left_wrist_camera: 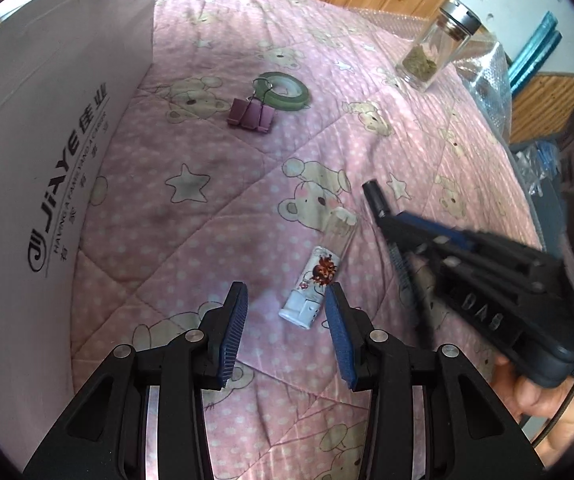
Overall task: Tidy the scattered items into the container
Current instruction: 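Grasp the clear labelled tube with the left tool while the right tool grasps the black marker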
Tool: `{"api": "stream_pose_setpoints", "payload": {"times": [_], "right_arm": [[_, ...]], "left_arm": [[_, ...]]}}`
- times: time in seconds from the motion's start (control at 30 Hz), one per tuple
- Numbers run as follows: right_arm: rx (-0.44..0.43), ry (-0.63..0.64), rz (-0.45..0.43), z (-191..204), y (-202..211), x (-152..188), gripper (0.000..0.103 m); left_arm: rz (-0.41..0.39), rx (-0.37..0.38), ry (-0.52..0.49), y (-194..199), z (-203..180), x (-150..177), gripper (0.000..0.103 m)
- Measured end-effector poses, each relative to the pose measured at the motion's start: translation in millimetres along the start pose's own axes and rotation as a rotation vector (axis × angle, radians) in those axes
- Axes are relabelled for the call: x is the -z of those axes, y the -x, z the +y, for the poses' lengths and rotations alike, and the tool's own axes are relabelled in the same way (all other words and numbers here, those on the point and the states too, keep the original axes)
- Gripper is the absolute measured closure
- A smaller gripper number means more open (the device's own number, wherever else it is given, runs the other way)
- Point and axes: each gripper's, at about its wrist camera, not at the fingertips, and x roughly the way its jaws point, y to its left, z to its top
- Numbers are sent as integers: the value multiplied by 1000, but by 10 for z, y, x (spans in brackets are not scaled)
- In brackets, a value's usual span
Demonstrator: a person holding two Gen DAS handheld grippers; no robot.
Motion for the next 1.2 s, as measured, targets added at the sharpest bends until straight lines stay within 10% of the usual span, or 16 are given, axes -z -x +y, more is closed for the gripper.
{"api": "stream_pose_setpoints", "payload": {"times": [0.13, 0.5, 1.2], "right_arm": [[58, -22, 7, -248, 62, -29, 98], [-110, -238, 36, -546, 46, 158, 76], [-42, -93, 11, -216, 80, 218, 88]], "left_arm": [[4, 6, -62, -89, -136, -29, 61], [-50, -48, -95, -171, -148, -71, 78], [-29, -49, -64, -118, -123, -34, 84]]}}
